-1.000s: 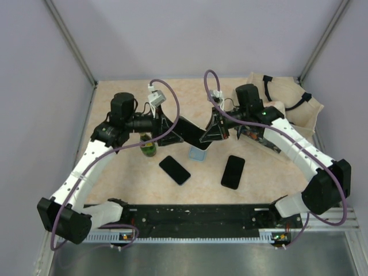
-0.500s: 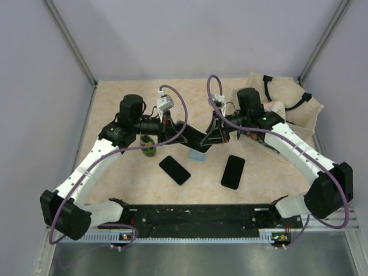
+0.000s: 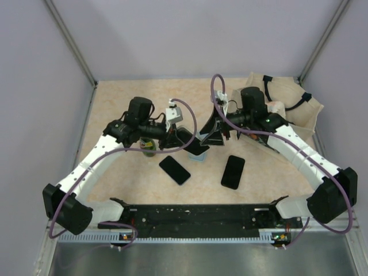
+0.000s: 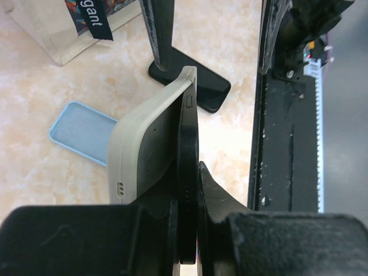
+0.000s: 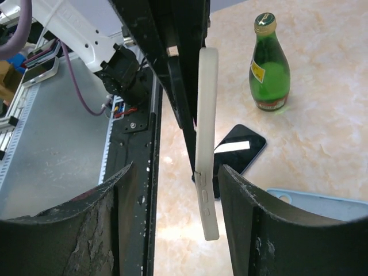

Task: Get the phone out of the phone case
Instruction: Remove the phone case from the phone.

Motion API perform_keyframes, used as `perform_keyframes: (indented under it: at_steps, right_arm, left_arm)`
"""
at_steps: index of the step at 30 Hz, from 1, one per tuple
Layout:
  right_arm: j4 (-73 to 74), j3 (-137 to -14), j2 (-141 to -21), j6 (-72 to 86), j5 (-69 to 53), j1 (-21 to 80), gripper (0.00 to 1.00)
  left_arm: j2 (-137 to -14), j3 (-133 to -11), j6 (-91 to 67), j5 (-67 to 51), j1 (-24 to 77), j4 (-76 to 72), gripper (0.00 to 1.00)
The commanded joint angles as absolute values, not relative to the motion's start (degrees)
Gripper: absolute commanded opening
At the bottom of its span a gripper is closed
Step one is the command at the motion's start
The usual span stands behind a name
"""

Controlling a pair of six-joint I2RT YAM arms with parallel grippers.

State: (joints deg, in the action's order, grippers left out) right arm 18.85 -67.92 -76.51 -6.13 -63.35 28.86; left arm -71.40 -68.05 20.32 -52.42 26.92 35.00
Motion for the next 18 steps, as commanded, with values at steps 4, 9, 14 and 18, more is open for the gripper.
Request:
perform_keyframes:
  at_steps: [4, 9, 14, 18]
  right_arm:
    - [14.6, -75.4, -79.4, -0.4, -60.6, 29.3, 0.58]
    - [14.5, -77.1, -81.5, 1.1, -58.6, 30.1, 0.57]
    - [14.5, -76.6, -82.3, 0.3, -57.2, 31.9, 0.56]
    - [14.8, -76.4, -82.4, 0.3, -56.5, 32.8, 0.56]
  left_arm:
    - [-69.9, -70.0, 30.1, -46.6, 32.5, 35.1, 0.00]
    - [-70.6, -70.0, 32.0, -42.7, 35.1, 35.3, 0.00]
    - [-71.6, -70.9, 32.4, -41.1, 36.5, 35.8, 0.00]
    - [-72.4, -71.4, 32.8, -40.0, 37.2, 36.1, 0.00]
